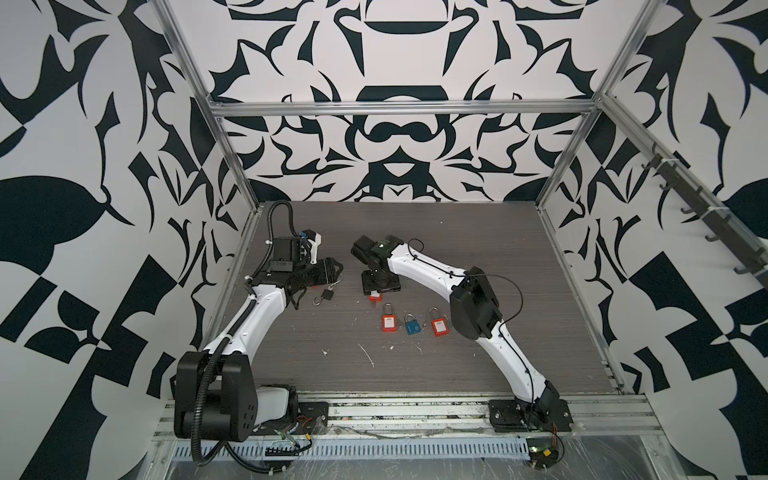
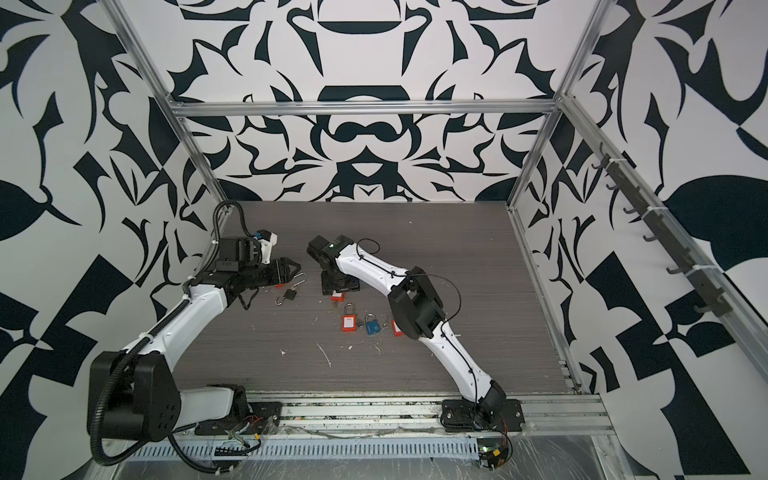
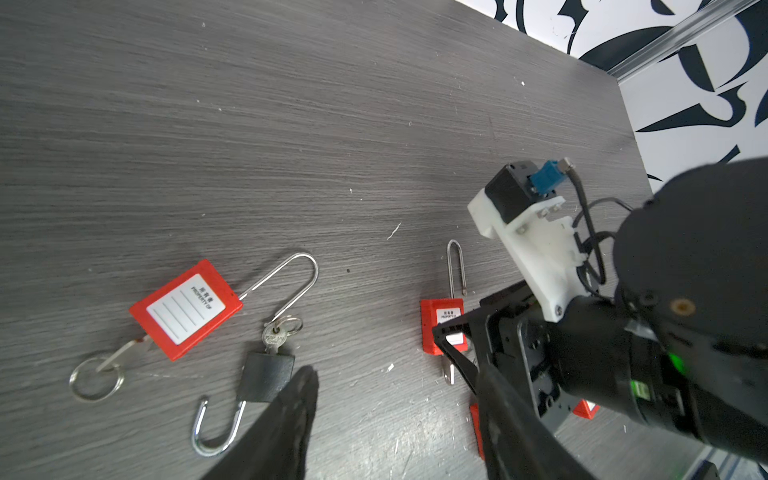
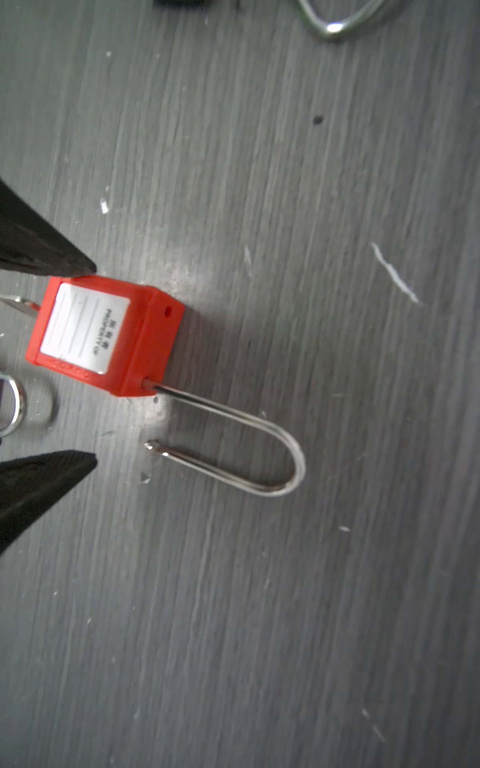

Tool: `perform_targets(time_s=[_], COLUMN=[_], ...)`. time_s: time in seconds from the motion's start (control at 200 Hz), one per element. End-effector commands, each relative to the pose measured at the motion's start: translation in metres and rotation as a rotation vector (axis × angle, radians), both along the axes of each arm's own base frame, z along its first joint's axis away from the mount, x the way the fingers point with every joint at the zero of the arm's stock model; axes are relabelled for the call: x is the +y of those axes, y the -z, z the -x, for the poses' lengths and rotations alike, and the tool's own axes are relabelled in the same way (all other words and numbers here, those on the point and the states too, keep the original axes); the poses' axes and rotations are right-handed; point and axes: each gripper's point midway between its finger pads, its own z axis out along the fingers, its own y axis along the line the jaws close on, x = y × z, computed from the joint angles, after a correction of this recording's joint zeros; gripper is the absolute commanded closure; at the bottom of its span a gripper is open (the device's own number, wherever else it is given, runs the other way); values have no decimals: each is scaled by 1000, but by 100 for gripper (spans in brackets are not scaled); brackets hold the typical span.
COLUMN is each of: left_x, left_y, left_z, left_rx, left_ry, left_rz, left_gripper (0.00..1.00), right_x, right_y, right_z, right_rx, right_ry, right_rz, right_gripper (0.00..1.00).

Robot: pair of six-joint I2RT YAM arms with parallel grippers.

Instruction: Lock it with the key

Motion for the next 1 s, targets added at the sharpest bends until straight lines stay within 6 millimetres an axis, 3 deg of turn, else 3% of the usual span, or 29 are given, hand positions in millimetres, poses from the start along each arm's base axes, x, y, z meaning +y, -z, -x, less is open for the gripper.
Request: perform_targets(time_s=[0.0, 0.29, 0.31, 0.55, 0.995], left_x=[-1, -3, -3, -5, -9], left_y=[2, 5, 5, 7, 8], left_z=[3, 5, 5, 5, 4], left_rx=[8, 20, 21, 36, 48], left_ry=[5, 9, 9, 13, 27], left_rz=[17, 30, 30, 44, 64], left_gripper=[36, 36, 36, 36, 36], right_x=[6, 5, 5, 8, -21], right_y=[-13, -15, -5, 2, -6], right_z=[-4, -6, -5, -3, 0], right_rx=[-10, -14, 0, 29, 9], right_ry=[31, 34, 33, 20, -58], right_rz=[-40, -35, -19, -14, 132], right_gripper=[31, 32, 32, 34, 43])
